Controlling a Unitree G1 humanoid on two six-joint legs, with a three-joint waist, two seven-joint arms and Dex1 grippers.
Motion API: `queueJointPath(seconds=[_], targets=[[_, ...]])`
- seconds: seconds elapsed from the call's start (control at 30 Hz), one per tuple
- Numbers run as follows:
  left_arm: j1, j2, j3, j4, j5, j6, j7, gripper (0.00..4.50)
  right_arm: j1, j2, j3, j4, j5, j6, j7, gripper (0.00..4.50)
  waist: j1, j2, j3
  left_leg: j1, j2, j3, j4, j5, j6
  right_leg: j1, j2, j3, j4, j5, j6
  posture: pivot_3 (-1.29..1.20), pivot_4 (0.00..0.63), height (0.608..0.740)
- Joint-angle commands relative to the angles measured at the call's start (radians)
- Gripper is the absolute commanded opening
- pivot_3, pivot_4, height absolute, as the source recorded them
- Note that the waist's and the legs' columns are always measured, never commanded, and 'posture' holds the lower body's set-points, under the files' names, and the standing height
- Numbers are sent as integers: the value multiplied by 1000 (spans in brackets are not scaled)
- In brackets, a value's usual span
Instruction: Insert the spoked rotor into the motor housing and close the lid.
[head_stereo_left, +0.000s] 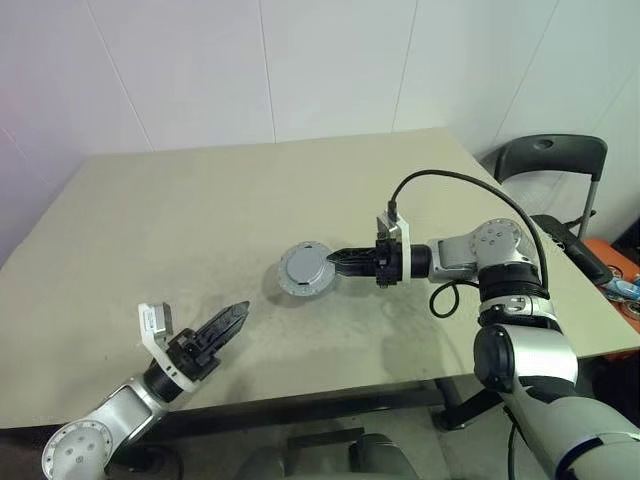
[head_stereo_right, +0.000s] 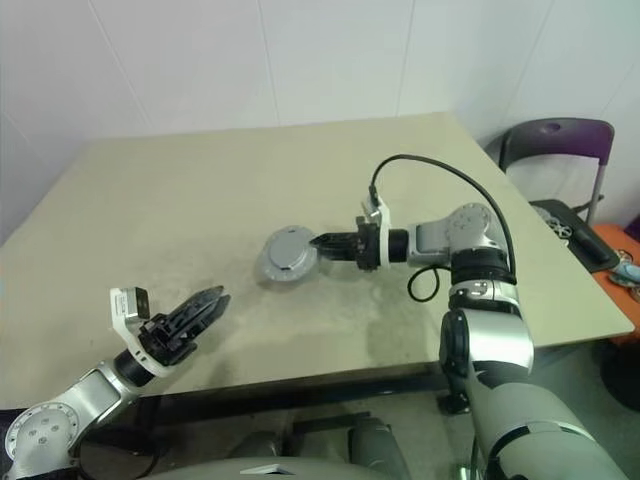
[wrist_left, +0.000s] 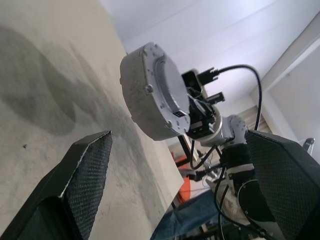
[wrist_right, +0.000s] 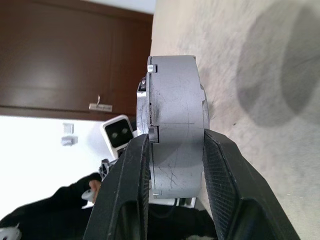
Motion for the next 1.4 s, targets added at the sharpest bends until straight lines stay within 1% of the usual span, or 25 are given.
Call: queueJointPath(seconds=[0.03,0.07,0.13,0.27,0.37,0.47,0.7,0.8,0.93,1.0,1.17,1.27,1.4], targets=[[-30,-7,-12,-28,-13,-21,14,4500,-34,16,-1,-70,137,5,15,1175,-1,0,0,0,0,0,0,0,0,0,0,0,0,0,0,0,0,740],[-40,-12,-17,-29,6,-33,28,4500,-38,22,2,-75,156,5,7,1175,0,0,0,0,0,0,0,0,0,0,0,0,0,0,0,0,0,740],[-59,-27,-20,-23,-7,-38,52,4500,-42,33,10,-97,188,5,-13,1175,1,0,0,0,0,0,0,0,0,0,0,0,0,0,0,0,0,740],[-84,-42,-18,-38,-60,-45,90,4500,-50,44,17,-117,267,5,-56,1175,1,0,0,0,0,0,0,0,0,0,0,0,0,0,0,0,0,740],[-92,-42,-21,-46,-82,-46,103,4500,-33,40,52,-150,310,5,-83,1175,2,0,0,0,0,0,0,0,0,0,0,0,0,0,0,0,0,740],[-106,-59,-11,-49,-151,-58,135,4500,-16,39,68,-157,344,5,-108,1175,1,0,0,0,0,0,0,0,0,-1,0,0,0,0,0,0,0,740],[-109,-39,-35,-66,-198,-52,155,4500,14,30,119,-198,411,5,-138,1175,1,0,0,-1,0,0,0,0,0,-1,0,0,0,0,0,0,0,740],[-107,-20,-47,-62,-215,-38,161,3906,11,29,121,-195,428,5,-150,1175,2,0,0,0,0,0,0,0,0,-1,0,0,0,0,0,0,0,740],[-105,-11,-57,-63,-229,-40,167,2627,11,28,122,-190,447,5,-164,1175,2,0,0,0,0,0,0,0,0,-1,0,0,0,0,0,0,0,740],[-103,-8,-60,-64,-235,-40,170,2182,12,30,120,-190,449,5,-174,1175,2,0,0,-1,0,0,0,0,0,-1,0,0,0,0,0,0,0,740],[-97,-1,-63,-64,-245,-42,176,2181,28,38,116,-243,405,5,-176,1175,2,0,0,-1,0,0,0,0,0,-1,0,0,0,0,0,0,0,740],[-89,2,-65,-64,-249,-43,175,2181,34,56,87,-262,381,-3,-174,1175,3,0,0,-1,0,0,0,0,0,-1,0,0,0,0,0,0,0,740],[-72,6,-69,-71,-252,-45,175,2180,30,84,33,-232,367,3,-191,1175,2,0,0,0,0,0,0,0,0,-1,0,0,0,0,0,0,0,740]])
